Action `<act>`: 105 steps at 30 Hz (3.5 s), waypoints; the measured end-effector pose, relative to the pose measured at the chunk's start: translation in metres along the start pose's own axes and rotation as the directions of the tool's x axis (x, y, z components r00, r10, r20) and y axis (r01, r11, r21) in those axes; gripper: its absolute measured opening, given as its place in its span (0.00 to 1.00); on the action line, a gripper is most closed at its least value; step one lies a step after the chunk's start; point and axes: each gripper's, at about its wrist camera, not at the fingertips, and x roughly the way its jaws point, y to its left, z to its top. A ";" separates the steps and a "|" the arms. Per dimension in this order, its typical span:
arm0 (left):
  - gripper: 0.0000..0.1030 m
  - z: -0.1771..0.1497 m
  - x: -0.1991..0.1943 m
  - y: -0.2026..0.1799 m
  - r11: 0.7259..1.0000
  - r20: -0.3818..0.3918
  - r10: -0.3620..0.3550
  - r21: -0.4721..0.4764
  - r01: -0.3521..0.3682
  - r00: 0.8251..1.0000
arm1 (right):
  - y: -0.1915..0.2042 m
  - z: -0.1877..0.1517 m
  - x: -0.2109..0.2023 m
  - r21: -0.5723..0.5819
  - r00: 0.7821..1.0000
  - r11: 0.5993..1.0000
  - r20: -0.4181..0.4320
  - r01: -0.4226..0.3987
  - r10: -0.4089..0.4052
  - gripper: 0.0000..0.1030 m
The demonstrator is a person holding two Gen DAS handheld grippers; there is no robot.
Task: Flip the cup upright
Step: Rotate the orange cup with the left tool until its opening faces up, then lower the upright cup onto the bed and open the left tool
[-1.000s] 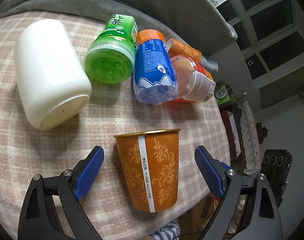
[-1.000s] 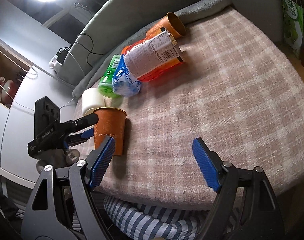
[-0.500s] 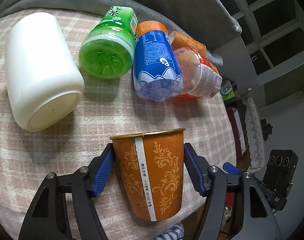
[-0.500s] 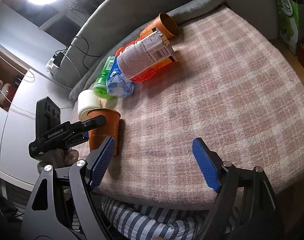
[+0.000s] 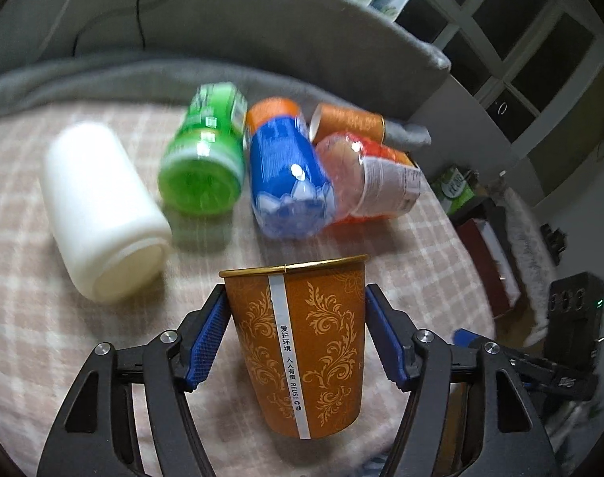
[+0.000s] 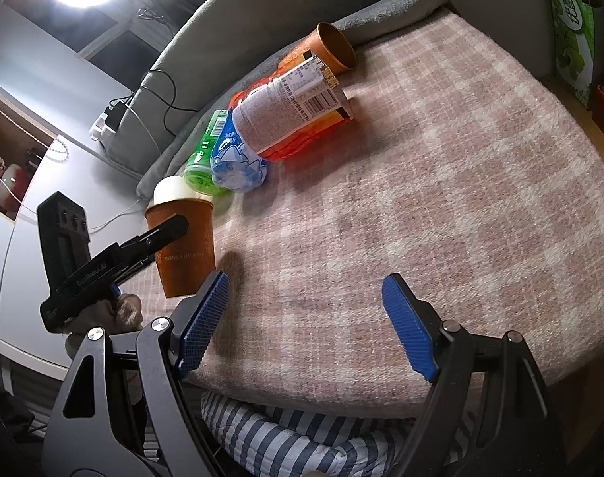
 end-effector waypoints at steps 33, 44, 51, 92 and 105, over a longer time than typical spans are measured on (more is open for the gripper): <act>0.65 -0.024 -0.002 -0.024 0.952 0.268 0.169 0.205 -0.228 0.948 | 0.011 -0.006 0.002 -0.019 1.000 1.000 0.015 0.010 -0.010 0.80; 0.64 -0.030 -0.009 -0.022 0.957 0.263 0.156 0.198 -0.212 0.952 | 0.016 -0.008 0.001 -0.043 0.999 0.999 0.026 0.022 -0.021 0.80; 0.64 -0.038 -0.015 -0.022 0.961 0.254 0.143 0.197 -0.196 0.956 | 0.028 -0.011 -0.001 -0.097 0.997 0.994 0.053 0.059 -0.054 0.80; 0.78 -0.063 -0.032 -0.021 0.960 0.215 0.123 0.221 -0.171 0.969 | 0.060 -0.019 -0.012 -0.208 0.985 0.971 0.147 0.117 -0.087 0.80; 0.78 -0.068 -0.105 -0.009 0.938 0.408 0.214 0.169 -0.304 0.888 | 0.105 -0.019 -0.020 -0.314 0.913 0.906 0.378 0.283 -0.154 0.90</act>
